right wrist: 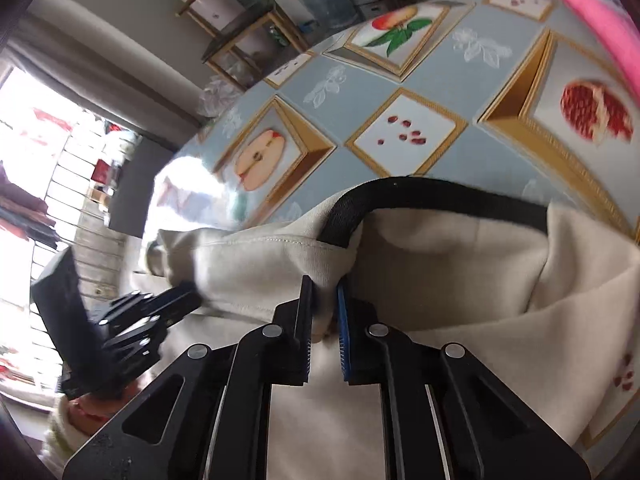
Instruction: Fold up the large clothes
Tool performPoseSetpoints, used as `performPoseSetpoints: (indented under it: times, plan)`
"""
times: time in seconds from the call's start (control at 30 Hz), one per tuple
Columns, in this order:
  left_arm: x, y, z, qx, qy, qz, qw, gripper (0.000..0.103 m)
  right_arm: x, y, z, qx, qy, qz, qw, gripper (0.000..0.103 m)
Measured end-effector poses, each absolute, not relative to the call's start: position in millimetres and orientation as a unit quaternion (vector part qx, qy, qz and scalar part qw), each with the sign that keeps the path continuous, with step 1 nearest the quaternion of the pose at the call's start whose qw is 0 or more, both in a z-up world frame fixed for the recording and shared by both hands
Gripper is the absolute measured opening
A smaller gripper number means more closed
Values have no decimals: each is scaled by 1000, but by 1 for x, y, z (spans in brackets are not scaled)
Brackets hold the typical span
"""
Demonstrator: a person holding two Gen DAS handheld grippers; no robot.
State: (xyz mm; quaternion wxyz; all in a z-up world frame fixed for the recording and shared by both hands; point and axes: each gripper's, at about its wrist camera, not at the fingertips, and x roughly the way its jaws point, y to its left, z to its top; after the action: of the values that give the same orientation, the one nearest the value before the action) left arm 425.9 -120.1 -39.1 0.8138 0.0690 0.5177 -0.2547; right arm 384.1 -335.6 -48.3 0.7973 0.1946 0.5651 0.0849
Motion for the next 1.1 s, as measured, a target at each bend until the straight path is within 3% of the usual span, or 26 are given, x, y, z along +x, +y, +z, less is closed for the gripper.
performPoseSetpoints:
  times: [0.1,0.17,0.27,0.47,0.67,0.9,1.1]
  plan:
    - [422,-126,-39,91,509,-252,818,17,388,-327,-54,164,572,73,800,16]
    - [423,-124,-39,86,511,-254,817,17,378,-319,-37,109,558,17,822,35]
    - [426,-119,-40,68,515,-260,814,17,363,-309,-10,45,512,-34,857,40]
    - [424,-116,-40,53,512,-259,818,17,373,-265,-2,49,461,51,885,40]
    - [426,-112,-41,36,512,-256,819,17,410,-235,-50,28,496,54,866,37]
    - [426,-109,-40,32,510,-260,819,17,393,-241,-28,47,483,48,873,36]
    - [425,-105,-33,24,505,-260,823,17,391,-235,-58,17,505,26,863,36]
